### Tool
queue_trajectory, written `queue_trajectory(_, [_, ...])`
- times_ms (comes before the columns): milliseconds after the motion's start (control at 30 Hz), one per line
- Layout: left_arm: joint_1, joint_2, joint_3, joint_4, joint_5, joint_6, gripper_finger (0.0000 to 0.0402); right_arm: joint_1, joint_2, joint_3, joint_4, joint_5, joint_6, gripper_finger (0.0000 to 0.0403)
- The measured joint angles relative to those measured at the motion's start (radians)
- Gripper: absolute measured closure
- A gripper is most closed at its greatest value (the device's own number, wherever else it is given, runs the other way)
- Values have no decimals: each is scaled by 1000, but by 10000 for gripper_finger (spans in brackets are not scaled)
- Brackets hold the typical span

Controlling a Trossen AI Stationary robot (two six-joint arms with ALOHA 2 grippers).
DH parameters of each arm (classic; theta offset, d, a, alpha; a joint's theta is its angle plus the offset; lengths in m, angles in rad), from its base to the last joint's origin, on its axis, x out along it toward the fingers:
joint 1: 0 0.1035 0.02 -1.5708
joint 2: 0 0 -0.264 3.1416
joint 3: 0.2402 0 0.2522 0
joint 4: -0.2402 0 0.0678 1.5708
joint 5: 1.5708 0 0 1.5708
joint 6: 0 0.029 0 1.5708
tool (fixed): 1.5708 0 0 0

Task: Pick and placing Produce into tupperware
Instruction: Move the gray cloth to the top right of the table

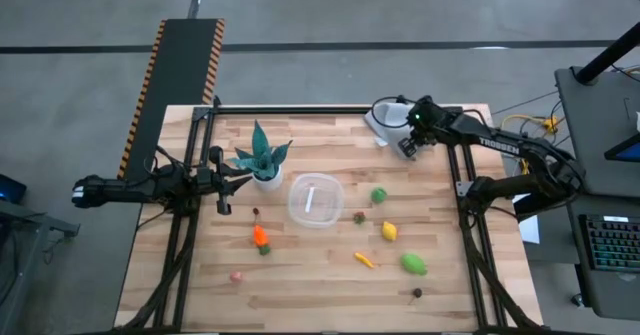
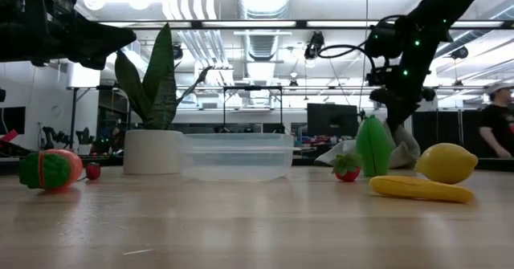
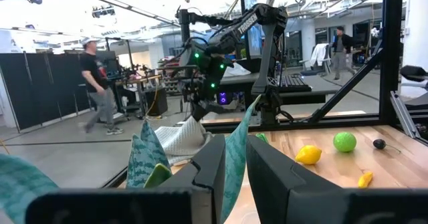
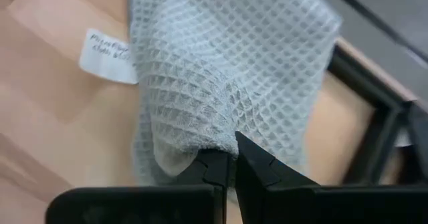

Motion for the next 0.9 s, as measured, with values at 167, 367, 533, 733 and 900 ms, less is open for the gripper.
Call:
queue_trajectory(167, [0,-1,0,0,0,0,353,0,3,-66,83,-50,11,394])
queue_trajectory(367, [0,0,0,0,0,1,353,0,13,-99,147,-63,18,394])
queue_trajectory(533, [0,-2,0,3,0,1,353,0,13,-102,205,-166,11,375])
queue_trajectory(733, [0,-2,0,3,0,1,353,1,13,-102,223,-207,9,295])
queue_trajectory(900, [0,-1,0,3,0,1,353,5,3,-102,245,-237,8,212])
